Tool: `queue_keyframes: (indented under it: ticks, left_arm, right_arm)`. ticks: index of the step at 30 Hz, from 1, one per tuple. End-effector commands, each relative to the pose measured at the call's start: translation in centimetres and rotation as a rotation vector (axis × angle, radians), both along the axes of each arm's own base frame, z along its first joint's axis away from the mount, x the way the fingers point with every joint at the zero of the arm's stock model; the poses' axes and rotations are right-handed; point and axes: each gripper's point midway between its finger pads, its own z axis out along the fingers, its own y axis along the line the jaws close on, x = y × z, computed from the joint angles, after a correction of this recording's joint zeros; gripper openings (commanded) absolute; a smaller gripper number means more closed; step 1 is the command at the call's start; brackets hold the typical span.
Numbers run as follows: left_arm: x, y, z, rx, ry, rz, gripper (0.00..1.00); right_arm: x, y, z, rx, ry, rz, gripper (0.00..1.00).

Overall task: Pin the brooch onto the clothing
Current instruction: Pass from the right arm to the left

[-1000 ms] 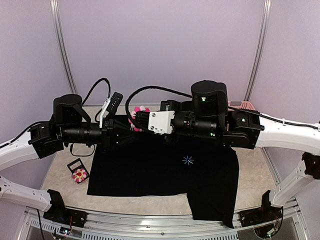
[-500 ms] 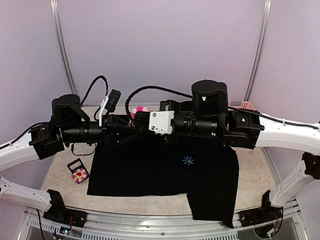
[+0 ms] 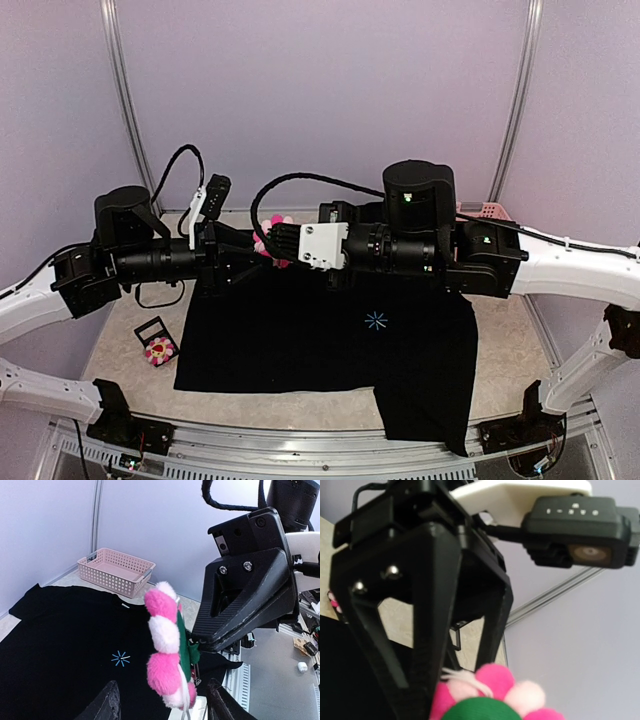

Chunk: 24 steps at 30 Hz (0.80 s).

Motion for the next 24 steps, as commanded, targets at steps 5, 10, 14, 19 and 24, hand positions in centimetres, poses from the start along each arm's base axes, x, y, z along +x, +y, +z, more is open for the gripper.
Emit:
queue_keyframes:
  ticks: [5,10,14,19,24]
  left_arm:
    - [-0.6,-0.2,0.9,-0.043,-0.009,-0.045,0.40]
    - [-0.7,-0.8,1.2,-0.066,0.004,-0.068,0.34]
    - [-0.7,-1.3,0.5,-0.050,0.031,-0.089,0.18]
    - [-0.7,-1.5,0.2,-0.042,0.042,-0.099,0.00]
    - [-0.4,-1.5,0.1,-0.064,0.076,-0.078,0.00]
  right_arm:
    - [-0.1,0.3,0.7,0.023,0.006,0.010,0.00]
    - [-0.4,0.7,0.5,0.019,0.010,0.039,0.00]
    - [-0.4,0.8,0.6,0.022,0.011,0.037,0.00]
    - [-0.2,0.7,0.5,0.020,0.013,0.025,0.00]
    - [0.4,0.8,0.2,0.036,0.047,-0.016,0.03]
